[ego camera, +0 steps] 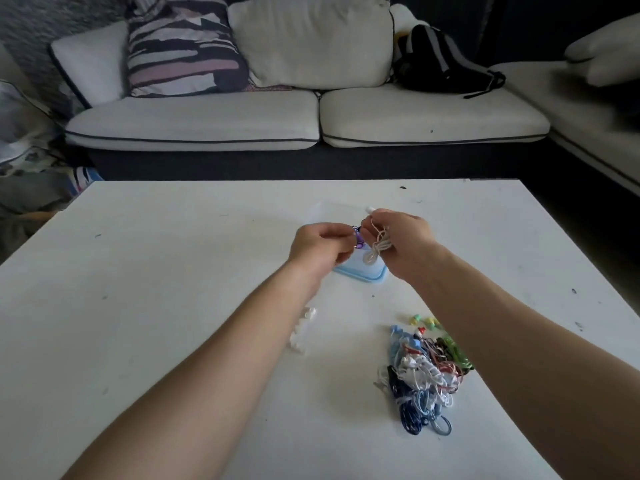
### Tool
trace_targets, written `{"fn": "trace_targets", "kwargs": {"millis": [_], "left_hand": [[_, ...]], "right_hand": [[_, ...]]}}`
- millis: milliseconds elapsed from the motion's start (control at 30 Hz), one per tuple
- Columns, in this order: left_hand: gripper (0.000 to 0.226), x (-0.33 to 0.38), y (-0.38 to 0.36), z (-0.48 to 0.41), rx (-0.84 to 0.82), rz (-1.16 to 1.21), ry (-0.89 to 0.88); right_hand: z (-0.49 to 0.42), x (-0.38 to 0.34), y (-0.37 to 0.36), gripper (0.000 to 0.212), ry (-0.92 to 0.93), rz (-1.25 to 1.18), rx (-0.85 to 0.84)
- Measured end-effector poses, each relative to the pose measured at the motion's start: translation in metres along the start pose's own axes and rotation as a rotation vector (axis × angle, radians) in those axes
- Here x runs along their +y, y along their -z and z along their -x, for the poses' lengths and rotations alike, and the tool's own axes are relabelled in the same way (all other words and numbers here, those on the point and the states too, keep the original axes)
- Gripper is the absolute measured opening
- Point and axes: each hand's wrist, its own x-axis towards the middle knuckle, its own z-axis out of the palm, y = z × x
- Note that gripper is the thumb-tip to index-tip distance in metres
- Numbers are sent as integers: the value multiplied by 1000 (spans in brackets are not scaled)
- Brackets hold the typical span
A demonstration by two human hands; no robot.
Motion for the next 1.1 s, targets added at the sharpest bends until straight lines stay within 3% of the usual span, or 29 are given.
{"fn": "trace_targets", "kwargs": {"millis": [167,300,633,800,933,1100], "left_hand": [[19,-2,-10,-38,73,-67,-22],[19,-4,-9,-53,117,10,-14],[19,-3,-6,-44,110,-33,2],[10,-4,-10,-10,24,-42,15],[10,-25,-25,27,-147,-250,44],[8,-57,-42,53,-267,-581,5]], "right_hand": [[-40,-5,-11,9,-25,96,28],[-58,-7,-16,11,-25,139,58],[-43,-15,1,41,-50,236,-29],[-5,-24,24,24,71,268,-37],[31,-23,67,19,132,567,-111],[35,-4,124,31,228,1390,-155]]}}
